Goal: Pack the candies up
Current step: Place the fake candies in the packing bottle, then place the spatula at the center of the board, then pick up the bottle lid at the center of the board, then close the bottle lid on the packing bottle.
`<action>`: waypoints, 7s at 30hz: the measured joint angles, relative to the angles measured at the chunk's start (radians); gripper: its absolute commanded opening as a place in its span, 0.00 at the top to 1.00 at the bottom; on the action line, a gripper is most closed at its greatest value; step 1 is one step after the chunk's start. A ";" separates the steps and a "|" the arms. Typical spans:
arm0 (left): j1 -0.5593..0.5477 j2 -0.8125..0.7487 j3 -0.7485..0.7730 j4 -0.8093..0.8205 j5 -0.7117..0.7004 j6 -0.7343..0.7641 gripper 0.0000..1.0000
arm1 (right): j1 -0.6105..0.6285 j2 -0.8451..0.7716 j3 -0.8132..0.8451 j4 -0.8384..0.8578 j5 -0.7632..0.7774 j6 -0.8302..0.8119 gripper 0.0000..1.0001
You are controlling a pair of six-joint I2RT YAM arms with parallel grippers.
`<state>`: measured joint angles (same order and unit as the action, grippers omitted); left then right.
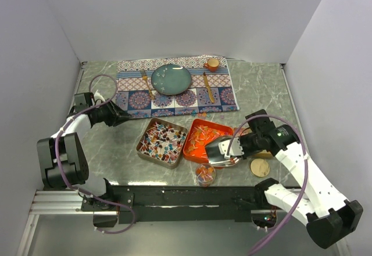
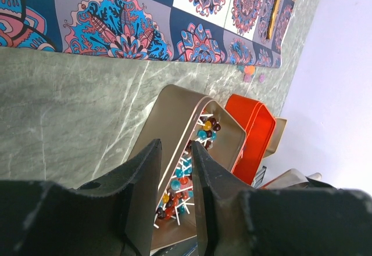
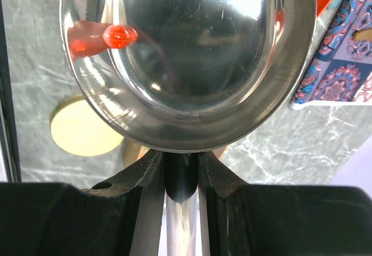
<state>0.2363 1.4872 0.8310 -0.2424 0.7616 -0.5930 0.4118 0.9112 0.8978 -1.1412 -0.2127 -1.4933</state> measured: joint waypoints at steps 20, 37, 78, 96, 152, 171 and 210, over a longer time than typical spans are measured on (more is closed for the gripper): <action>0.035 -0.043 -0.042 0.039 -0.007 -0.034 0.66 | 0.315 0.045 0.084 -0.072 0.179 0.013 1.00; 0.042 -0.050 -0.061 0.079 0.025 -0.089 0.65 | 0.335 0.069 0.113 -0.054 0.305 0.049 1.00; 0.001 0.101 0.220 0.016 0.115 0.114 0.49 | -0.593 1.115 0.727 0.476 0.144 1.158 0.40; -0.342 -0.068 0.217 -0.080 0.139 0.561 0.46 | -0.611 0.148 0.066 0.178 -0.174 0.294 0.27; -0.821 -0.063 -0.014 -0.048 0.021 0.748 0.25 | -0.586 0.427 -0.241 0.027 -0.143 -0.482 0.00; -0.787 -0.062 -0.016 -0.008 0.019 0.719 0.25 | -0.624 0.307 -0.305 0.031 -0.089 -0.491 0.00; -0.399 -0.148 0.044 -0.031 0.035 0.629 0.25 | 0.249 0.142 0.014 0.116 -0.411 -0.298 0.08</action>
<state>-0.1623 1.3396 0.8749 -0.2733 0.7963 0.0360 0.6609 1.0531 0.9119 -1.0252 -0.6235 -1.7916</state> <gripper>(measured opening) 0.754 0.936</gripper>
